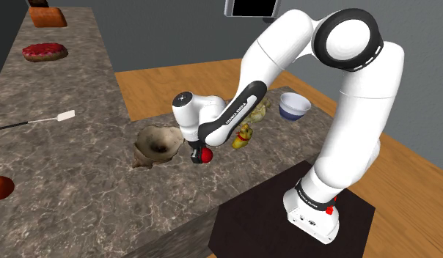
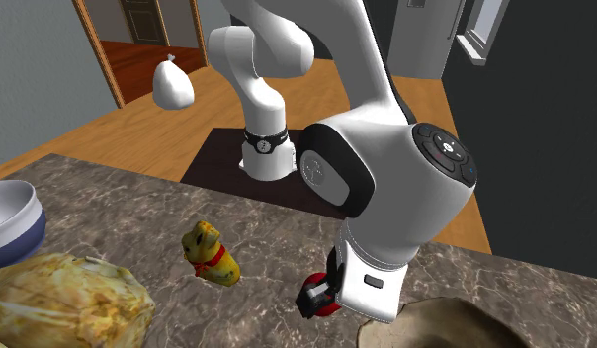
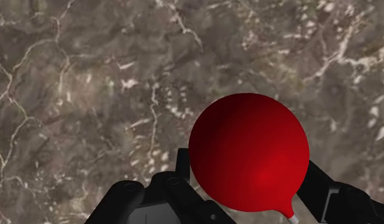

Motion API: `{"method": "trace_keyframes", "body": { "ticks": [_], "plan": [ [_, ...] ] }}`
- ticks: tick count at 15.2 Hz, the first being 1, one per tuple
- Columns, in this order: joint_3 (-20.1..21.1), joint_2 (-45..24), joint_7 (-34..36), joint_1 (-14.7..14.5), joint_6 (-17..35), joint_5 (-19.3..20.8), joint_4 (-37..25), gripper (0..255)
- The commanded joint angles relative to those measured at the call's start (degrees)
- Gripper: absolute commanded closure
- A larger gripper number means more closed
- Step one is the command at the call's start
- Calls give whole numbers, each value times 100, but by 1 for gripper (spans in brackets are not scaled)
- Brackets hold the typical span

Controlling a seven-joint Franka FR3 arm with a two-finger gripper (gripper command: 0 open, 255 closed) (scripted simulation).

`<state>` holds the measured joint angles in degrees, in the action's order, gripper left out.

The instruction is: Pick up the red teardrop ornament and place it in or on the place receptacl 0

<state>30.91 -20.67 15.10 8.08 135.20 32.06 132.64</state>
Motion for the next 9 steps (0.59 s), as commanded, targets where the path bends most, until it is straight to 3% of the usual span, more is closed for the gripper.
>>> {"method": "trace_keyframes", "body": {
  "ticks": [1,6,9],
  "plan": [
    [1,-1,0,-1,0,-1,2,255],
    [0,-3,1,-1,0,0,1,255],
    [121,233,-175,83,-138,-225,33,255]
  ]
}}
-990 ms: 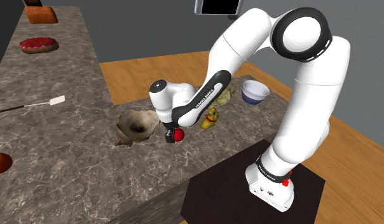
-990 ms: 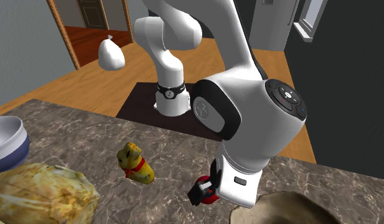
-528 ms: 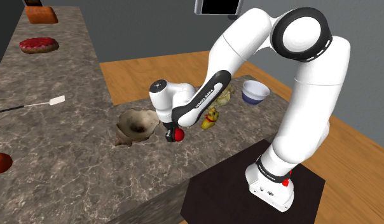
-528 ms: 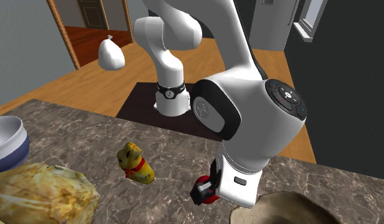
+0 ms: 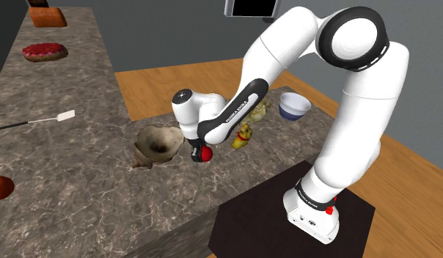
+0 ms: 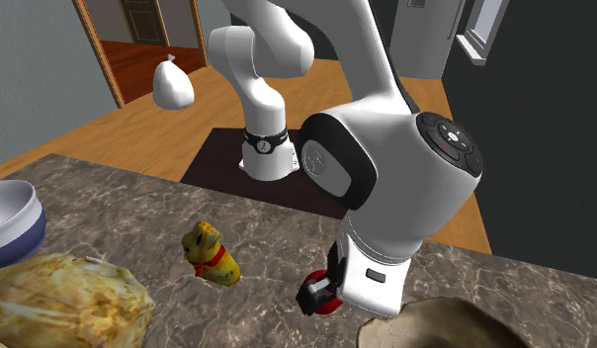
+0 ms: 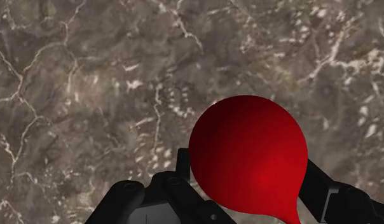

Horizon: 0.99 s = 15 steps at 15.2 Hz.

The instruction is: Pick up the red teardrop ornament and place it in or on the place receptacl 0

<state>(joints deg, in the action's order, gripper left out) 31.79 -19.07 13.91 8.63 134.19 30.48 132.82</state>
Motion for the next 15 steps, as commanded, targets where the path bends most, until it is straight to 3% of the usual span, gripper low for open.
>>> {"method": "trace_keyframes", "body": {
  "ticks": [1,15],
  "plan": [
    [72,151,-116,55,-84,-142,23,255],
    [444,1206,-947,304,-834,-1166,-20,255]
  ]
}}
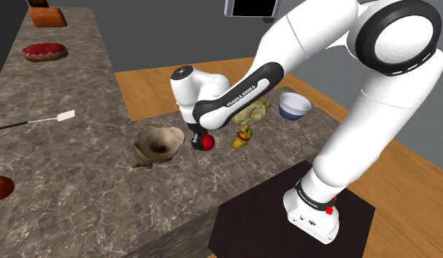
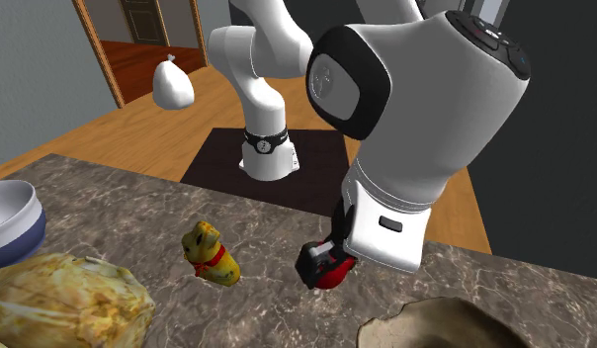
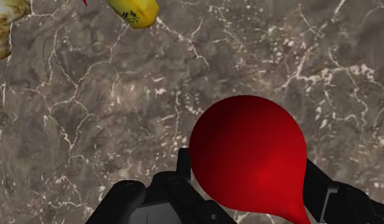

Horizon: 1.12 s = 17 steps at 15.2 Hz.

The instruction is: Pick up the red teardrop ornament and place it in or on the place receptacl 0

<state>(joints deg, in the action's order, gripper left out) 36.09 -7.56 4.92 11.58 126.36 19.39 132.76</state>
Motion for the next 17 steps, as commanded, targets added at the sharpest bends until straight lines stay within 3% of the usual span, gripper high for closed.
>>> {"method": "trace_keyframes", "body": {
  "ticks": [1,17],
  "plan": [
    [27,126,-104,17,-111,-122,-28,255],
    [66,1076,-851,61,-1171,-926,-449,255]
  ]
}}
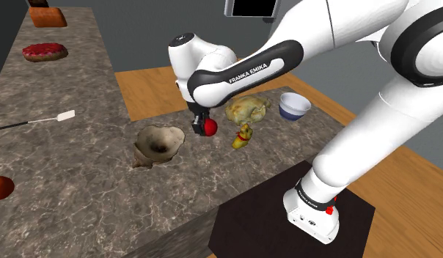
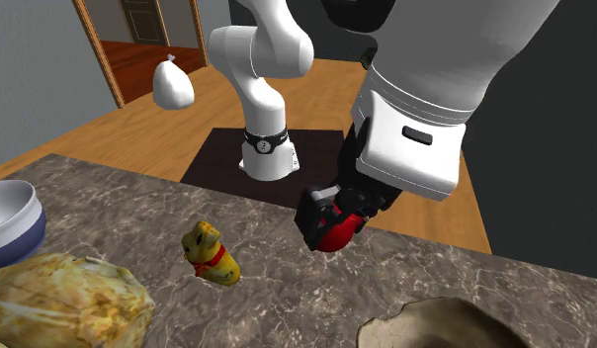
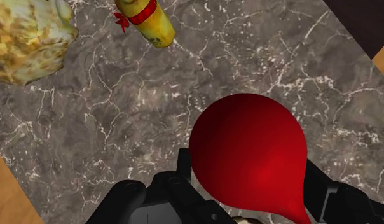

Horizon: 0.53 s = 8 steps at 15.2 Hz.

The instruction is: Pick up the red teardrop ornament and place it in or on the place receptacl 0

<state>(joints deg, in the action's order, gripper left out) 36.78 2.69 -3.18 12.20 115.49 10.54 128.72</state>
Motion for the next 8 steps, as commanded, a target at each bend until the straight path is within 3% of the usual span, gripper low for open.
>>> {"method": "trace_keyframes", "body": {
  "ticks": [1,6,8],
  "plan": [
    [-8,98,-78,-2,-154,-76,-84,255],
    [-35,284,-226,-5,-467,-206,-264,255],
    [99,-228,91,-50,-627,63,-779,255]
  ]
}}
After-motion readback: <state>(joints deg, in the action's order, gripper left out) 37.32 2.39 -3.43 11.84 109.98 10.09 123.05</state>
